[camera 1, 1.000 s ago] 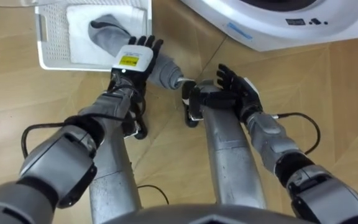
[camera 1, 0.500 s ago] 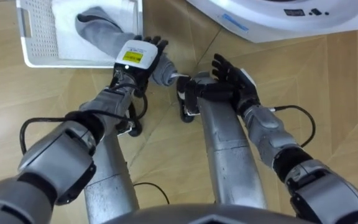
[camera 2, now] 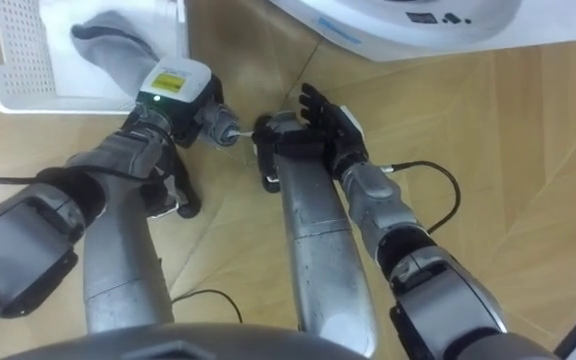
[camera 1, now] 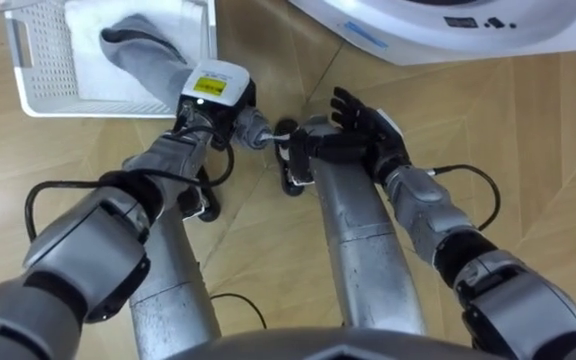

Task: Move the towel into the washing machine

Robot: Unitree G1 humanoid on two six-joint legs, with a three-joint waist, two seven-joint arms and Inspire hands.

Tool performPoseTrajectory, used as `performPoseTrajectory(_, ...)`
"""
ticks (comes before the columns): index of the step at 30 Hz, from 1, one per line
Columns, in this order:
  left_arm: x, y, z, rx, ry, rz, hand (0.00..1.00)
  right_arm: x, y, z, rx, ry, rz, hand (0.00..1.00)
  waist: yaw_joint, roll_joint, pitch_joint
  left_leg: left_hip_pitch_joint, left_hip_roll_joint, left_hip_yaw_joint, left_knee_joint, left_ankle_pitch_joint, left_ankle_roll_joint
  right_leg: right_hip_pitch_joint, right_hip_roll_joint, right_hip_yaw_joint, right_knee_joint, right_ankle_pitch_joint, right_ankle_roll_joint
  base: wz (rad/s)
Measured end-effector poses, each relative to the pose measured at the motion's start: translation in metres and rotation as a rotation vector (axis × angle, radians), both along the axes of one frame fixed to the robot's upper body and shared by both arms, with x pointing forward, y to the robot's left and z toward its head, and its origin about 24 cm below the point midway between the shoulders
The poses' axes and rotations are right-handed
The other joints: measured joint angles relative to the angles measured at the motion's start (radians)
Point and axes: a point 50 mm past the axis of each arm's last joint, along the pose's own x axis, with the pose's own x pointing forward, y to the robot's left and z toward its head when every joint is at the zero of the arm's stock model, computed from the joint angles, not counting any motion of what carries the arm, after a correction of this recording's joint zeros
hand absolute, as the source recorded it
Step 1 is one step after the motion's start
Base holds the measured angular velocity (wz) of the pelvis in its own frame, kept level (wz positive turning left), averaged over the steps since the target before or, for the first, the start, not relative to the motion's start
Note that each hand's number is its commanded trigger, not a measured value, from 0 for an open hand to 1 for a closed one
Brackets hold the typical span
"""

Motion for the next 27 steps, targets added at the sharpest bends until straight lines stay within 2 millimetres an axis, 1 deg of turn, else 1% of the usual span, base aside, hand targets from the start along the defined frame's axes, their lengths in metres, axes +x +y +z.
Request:
performPoseTrajectory(7, -0.001, 0.002, -0.001, 0.001, -0.002, 0.004, 1.0, 0.0, 0.001, 0.0, -0.015, 0.003, 0.0, 0.0, 0.0, -0.001, -0.0005, 0.008, -0.002, -0.001, 0.0, -0.001, 0.0, 0.008, -0.003, 0.0, 0.0, 0.0, 0.0, 0.0)
performPoseTrajectory(10, -0.008, 0.006, -0.009, 0.001, 0.032, 0.025, 1.0, -0.005, 0.0, -0.007, -0.038, 0.039, 0.001, 0.0, 0.002, -0.001, -0.0004, 0.055, 0.001, -0.004, -0.011, -0.005, -0.004, 0.057, 0.002, -0.003, -0.016, -0.001, -0.001, -0.05)
performPoseTrajectory(13, -0.019, 0.007, -0.021, -0.014, 0.074, 0.028, 1.0, -0.014, -0.004, -0.017, -0.07, 0.083, 0.008, 0.0, 0.01, -0.001, -0.0003, 0.137, 0.002, -0.004, -0.052, -0.005, -0.005, 0.141, 0.001, -0.009, -0.062, 0.002, 0.0, -0.06)
performPoseTrajectory(15, -0.03, 0.008, -0.031, -0.046, 0.098, 0.047, 1.0, -0.023, -0.008, -0.025, -0.085, 0.119, -0.002, 0.0, 0.024, -0.001, -0.0003, 0.206, 0.001, 0.0, -0.096, -0.002, -0.006, 0.211, 0.003, -0.011, -0.11, 0.009, 0.005, -0.02)
performPoseTrajectory(19, -0.042, 0.006, -0.039, -0.085, 0.088, 0.055, 1.0, -0.035, -0.014, -0.034, -0.124, 0.154, -0.013, 0.0, 0.047, -0.002, -0.0009, 0.294, -0.003, 0.011, -0.163, 0.007, -0.004, 0.297, 0.004, -0.01, -0.174, 0.015, 0.013, -0.02)
performPoseTrajectory(21, -0.046, 0.008, -0.04, -0.126, 0.066, 0.07, 1.0, -0.041, -0.018, -0.039, -0.168, 0.178, 0.006, 0.0, 0.075, -0.001, -0.0009, 0.357, -0.002, 0.018, -0.214, 0.012, -0.006, 0.361, 0.009, -0.016, -0.229, 0.025, 0.017, -0.09)
performPoseTrajectory(23, -0.049, 0.008, -0.04, -0.154, 0.039, 0.076, 1.0, -0.047, -0.022, -0.043, -0.191, 0.198, 0.007, 0.0, 0.088, -0.001, -0.0012, 0.407, -0.005, 0.019, -0.254, 0.021, -0.004, 0.414, 0.006, -0.023, -0.27, 0.028, 0.021, 0.07)
performPoseTrajectory(24, -0.048, 0.011, -0.038, -0.173, 0.011, 0.092, 1.0, -0.05, -0.025, -0.045, -0.209, 0.202, 0.01, 0.0, 0.1, 0.001, -0.002, 0.432, -0.007, 0.019, -0.273, 0.024, -0.004, 0.443, 0.003, -0.03, -0.29, 0.029, 0.022, 0.11)
performPoseTrajectory(25, -0.047, 0.012, -0.037, -0.184, -0.004, 0.103, 1.0, -0.05, -0.026, -0.045, -0.218, 0.2, 0.016, 0.0, 0.106, 0.002, -0.0025, 0.442, -0.007, 0.019, -0.279, 0.024, -0.004, 0.454, 0.003, -0.03, -0.298, 0.029, 0.023, 0.08)
performPoseTrajectory(27, -0.041, 0.021, -0.03, -0.224, -0.067, 0.157, 1.0, -0.049, -0.028, -0.044, -0.241, 0.194, 0.031, 0.0, 0.12, 0.003, -0.0023, 0.478, -0.016, 0.02, -0.305, 0.031, -0.001, 0.491, -0.005, -0.037, -0.324, 0.031, 0.027, 0.08)
